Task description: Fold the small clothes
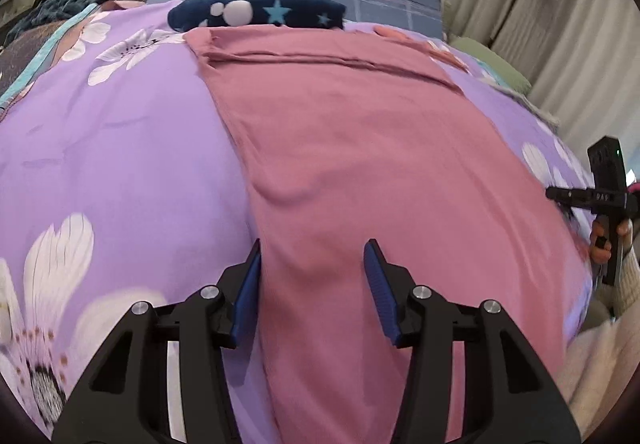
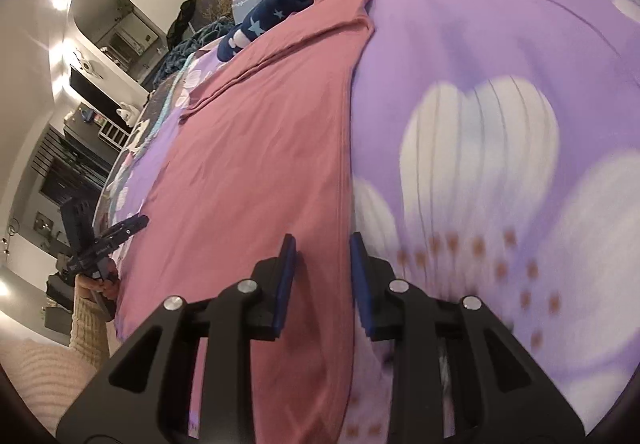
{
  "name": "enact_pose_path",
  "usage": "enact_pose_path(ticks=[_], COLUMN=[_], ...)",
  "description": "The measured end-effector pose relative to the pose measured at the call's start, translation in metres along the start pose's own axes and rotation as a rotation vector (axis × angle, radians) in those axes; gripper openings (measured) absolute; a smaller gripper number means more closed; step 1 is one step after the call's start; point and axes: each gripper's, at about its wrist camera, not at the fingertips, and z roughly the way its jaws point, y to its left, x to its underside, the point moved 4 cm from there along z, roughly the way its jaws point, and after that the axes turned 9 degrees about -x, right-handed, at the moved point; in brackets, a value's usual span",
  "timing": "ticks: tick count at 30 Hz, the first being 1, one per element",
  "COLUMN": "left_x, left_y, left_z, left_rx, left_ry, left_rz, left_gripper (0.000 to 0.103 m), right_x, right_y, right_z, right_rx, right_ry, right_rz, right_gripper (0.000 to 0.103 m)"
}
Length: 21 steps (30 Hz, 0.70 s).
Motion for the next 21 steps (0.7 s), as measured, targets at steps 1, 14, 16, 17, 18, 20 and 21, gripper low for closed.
enact_pose_path(ticks=[1, 14, 16, 17, 18, 20, 21], left_x=[0.005, 0.051, 0.047, 0.046, 0.046, 0.049, 0.05], left_y=[-0.002, 0.006, 0.008, 0.007, 0.007, 0.009, 0.011], left_z=[-0.003, -0.039, -0.036, -0.036, -0.036, -0.037, -0.038], left_rx=[0.002, 0.123, 0.133, 0.132, 0.122, 0.107, 0.115], left_ry=[-0.004, -0.049, -0.04, -0.037, -0.036, -0.031, -0.024], left_rz=[0.005, -0.089, -0.114, -0.116, -0.113, -0.121, -0.146], left_gripper=[0.051, 0.034, 0.031, 0.028, 0.026, 0.01, 0.003], right_x=[0.01, 0.05, 0.047, 0.045, 0.044, 0.047, 0.048], right_y=[0.0, 0.008, 0.009, 0.011, 0.012, 0.012, 0.011], right_z=[-0.005, -0.023, -0.019, -0.016, -0.015, -0.018, -0.018], right_rx=[-0.012, -0.136, -0.152, -0.147, -0.141, -0.123, -0.11], right_ry=[-0.008, -0.008, -0.005, -0.002, -0.002, -0.013, -0.023], right_rz=[0.006, 0.083, 0.092, 0.09, 0.09, 0.095, 0.102], right_gripper=[0.028, 0.028, 0.028, 0.028, 0.028, 0.021, 0.007])
